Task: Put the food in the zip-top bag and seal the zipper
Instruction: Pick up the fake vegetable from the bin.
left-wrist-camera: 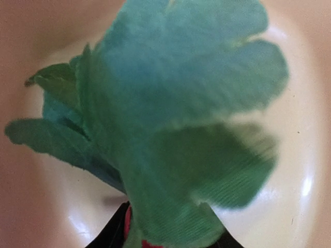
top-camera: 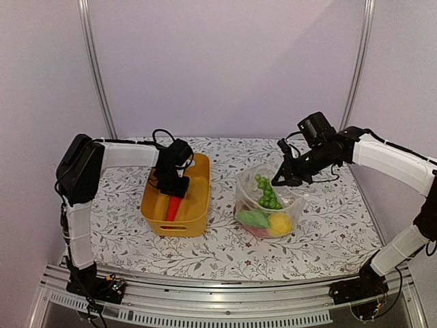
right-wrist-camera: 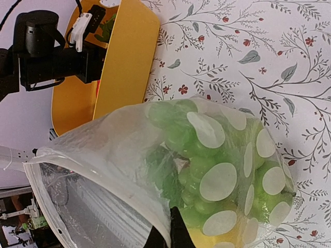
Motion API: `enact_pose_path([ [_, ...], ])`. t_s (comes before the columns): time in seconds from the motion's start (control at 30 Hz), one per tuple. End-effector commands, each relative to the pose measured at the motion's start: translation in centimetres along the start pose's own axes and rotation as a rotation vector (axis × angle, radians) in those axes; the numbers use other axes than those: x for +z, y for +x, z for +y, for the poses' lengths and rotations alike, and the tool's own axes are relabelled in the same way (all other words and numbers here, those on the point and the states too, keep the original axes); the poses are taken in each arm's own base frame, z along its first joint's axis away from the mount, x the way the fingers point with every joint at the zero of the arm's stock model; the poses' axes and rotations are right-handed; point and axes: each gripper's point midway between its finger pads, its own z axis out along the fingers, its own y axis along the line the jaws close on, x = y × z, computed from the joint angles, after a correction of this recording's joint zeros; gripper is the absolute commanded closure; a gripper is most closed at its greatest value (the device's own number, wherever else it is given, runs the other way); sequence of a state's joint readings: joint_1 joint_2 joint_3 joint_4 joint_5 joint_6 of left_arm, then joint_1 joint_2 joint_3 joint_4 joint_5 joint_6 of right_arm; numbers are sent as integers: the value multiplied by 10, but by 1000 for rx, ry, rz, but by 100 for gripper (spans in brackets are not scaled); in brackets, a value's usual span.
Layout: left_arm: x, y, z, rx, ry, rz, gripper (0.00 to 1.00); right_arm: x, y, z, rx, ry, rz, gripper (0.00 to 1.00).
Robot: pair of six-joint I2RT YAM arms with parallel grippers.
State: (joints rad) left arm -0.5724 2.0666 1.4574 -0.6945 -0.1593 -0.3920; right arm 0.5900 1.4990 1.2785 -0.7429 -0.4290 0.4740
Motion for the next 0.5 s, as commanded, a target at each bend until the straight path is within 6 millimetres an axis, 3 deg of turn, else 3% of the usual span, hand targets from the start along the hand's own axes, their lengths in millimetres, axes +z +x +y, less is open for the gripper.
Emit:
enact_pose_path([
  [0.0,-13,-13,1,-15,24,-32,62,-7,2,4,-2,-13,-14,100],
  [0.23,-39,-24,4,-28,37,-85,69,-9,-1,7,-5,-21,-20,100],
  [0.47,-100,-52,-1,-67,117,-235,75,-13,-6,11,-17,-20,-31,100],
])
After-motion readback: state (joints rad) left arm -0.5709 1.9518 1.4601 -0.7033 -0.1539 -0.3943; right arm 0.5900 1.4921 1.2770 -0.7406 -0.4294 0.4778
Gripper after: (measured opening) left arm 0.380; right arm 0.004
